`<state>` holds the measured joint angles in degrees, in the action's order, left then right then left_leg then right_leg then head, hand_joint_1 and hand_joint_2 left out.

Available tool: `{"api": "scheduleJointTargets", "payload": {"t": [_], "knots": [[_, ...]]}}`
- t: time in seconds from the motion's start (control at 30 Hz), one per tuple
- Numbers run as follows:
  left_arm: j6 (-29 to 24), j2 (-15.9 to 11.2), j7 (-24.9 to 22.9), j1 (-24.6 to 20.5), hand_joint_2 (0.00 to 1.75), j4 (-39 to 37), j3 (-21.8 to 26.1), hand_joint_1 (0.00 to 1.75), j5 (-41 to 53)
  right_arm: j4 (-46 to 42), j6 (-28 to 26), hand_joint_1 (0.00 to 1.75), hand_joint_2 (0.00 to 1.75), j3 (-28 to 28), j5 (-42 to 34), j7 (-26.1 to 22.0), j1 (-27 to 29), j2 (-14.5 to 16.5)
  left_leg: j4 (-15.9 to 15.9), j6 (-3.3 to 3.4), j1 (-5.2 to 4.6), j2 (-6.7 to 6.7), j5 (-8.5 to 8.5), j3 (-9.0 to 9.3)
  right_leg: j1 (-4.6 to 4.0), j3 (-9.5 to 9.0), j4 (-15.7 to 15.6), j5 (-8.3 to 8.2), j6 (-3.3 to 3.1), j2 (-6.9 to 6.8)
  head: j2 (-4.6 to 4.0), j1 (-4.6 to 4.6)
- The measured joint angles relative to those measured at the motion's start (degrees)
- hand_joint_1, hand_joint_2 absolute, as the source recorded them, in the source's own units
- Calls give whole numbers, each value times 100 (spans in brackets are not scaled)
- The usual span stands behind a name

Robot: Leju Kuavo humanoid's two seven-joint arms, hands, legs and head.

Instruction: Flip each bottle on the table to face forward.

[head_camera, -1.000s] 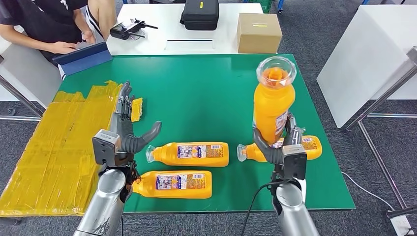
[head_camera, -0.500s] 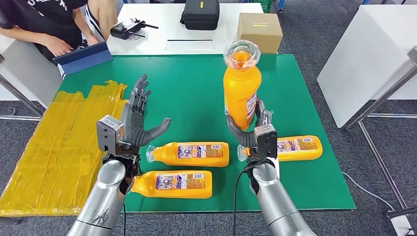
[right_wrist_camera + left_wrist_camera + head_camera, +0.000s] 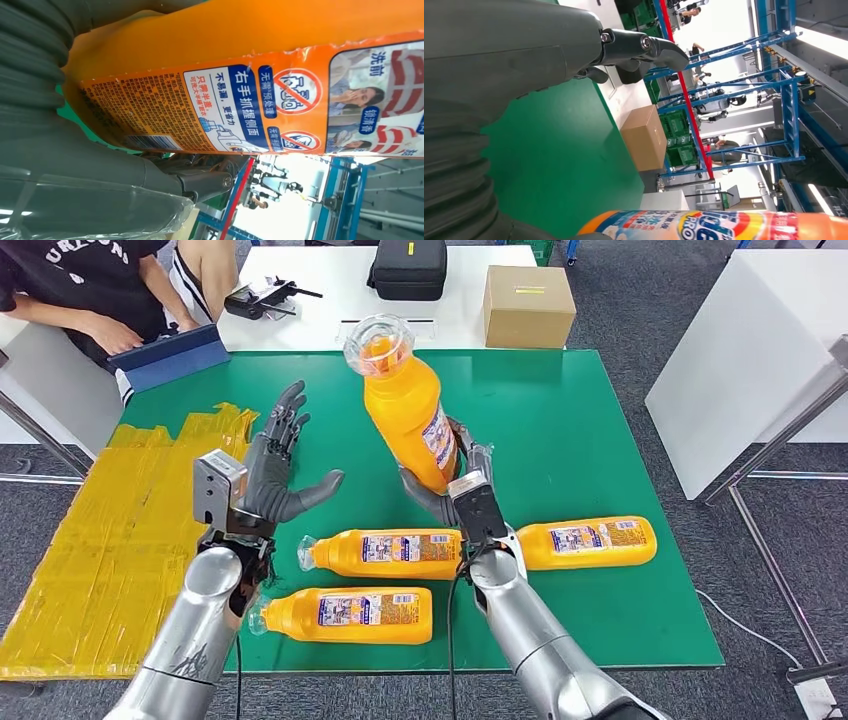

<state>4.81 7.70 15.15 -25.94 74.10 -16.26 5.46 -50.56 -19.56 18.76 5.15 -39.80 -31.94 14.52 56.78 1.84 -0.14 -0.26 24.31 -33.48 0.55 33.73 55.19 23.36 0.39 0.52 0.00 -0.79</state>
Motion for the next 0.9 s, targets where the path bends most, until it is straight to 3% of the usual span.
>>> {"api": "scheduleJointTargets", "payload": {"t": [0.9], "knots": [[477,-86,-145,-240,175,0,-332,0,-63,1008,-207,175,175,459,68,0,-346,303,1,-1,-1,0,-1,2,0,1,0,0,0,0,0,1]]}}
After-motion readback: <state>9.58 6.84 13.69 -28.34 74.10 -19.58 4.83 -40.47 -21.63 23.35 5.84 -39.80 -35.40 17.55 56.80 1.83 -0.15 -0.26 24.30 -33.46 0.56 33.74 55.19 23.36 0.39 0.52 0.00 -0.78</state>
